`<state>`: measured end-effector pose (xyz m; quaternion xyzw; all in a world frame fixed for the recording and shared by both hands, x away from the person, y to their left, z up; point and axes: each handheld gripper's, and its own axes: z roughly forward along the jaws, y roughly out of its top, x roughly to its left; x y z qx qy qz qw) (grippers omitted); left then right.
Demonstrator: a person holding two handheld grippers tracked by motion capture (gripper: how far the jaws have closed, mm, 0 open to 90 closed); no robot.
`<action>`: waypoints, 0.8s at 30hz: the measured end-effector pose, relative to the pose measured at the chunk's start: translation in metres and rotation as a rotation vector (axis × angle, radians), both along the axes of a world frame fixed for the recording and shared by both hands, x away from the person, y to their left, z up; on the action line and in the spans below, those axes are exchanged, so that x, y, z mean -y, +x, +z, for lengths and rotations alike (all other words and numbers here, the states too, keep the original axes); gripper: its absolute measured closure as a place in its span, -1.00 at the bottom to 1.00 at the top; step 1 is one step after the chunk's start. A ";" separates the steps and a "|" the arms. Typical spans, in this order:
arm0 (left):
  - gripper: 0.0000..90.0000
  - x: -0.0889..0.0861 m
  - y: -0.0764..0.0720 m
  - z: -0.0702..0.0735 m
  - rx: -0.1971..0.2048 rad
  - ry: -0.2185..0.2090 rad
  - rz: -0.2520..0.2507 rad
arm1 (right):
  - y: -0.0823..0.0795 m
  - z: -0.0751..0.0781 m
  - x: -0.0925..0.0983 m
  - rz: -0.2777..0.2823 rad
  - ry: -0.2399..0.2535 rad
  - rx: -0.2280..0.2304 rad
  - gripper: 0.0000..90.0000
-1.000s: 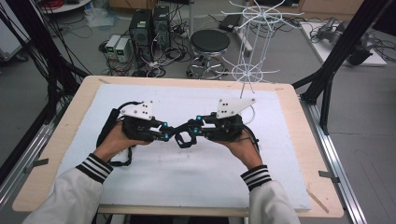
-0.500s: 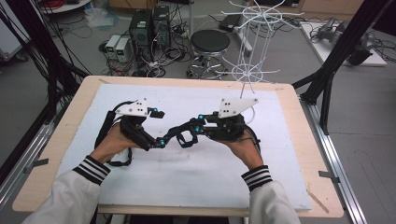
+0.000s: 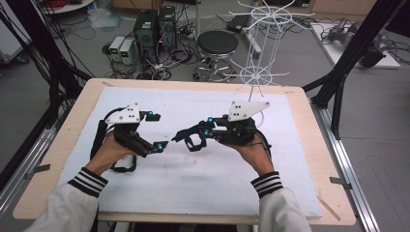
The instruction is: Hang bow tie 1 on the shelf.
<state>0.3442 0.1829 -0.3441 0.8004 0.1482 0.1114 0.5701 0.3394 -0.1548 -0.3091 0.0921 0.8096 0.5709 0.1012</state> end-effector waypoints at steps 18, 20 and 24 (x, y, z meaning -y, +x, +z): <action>-0.96 -0.046 -0.024 -0.024 0.048 -0.082 0.125 | -0.001 0.007 0.027 -0.113 0.049 0.022 0.74; -0.96 -0.050 -0.028 -0.028 0.047 -0.081 0.120 | -0.002 0.008 0.030 -0.124 0.044 0.025 0.74; -0.96 -0.057 -0.033 -0.035 0.053 -0.098 0.139 | -0.004 0.009 0.034 -0.154 0.044 0.033 0.74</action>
